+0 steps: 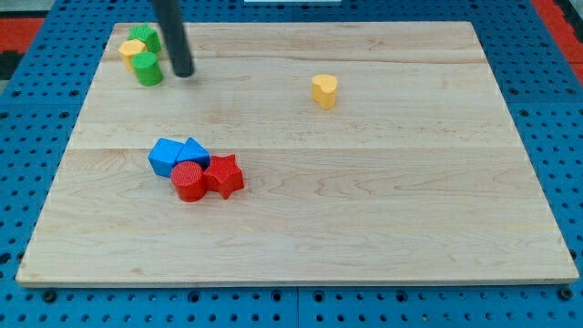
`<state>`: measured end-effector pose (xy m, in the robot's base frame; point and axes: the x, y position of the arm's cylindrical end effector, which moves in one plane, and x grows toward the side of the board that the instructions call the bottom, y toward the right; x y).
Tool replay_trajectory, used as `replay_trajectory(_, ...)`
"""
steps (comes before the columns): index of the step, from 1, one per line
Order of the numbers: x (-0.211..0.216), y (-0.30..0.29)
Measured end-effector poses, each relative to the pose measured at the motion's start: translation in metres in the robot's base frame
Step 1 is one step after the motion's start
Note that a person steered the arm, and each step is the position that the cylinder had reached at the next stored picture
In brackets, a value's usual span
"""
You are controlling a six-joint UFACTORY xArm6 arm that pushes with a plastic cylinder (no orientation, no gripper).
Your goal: Place your arm to the right of yellow heart
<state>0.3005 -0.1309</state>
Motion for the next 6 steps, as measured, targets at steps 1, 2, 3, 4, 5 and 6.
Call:
replay_trajectory(1, -0.015, 0.088)
replay_trajectory(2, 0.001, 0.198)
replay_trajectory(3, 0.038, 0.241)
replay_trajectory(4, 0.057, 0.199)
replay_trajectory(5, 0.018, 0.148)
replay_trajectory(6, -0.006, 0.088)
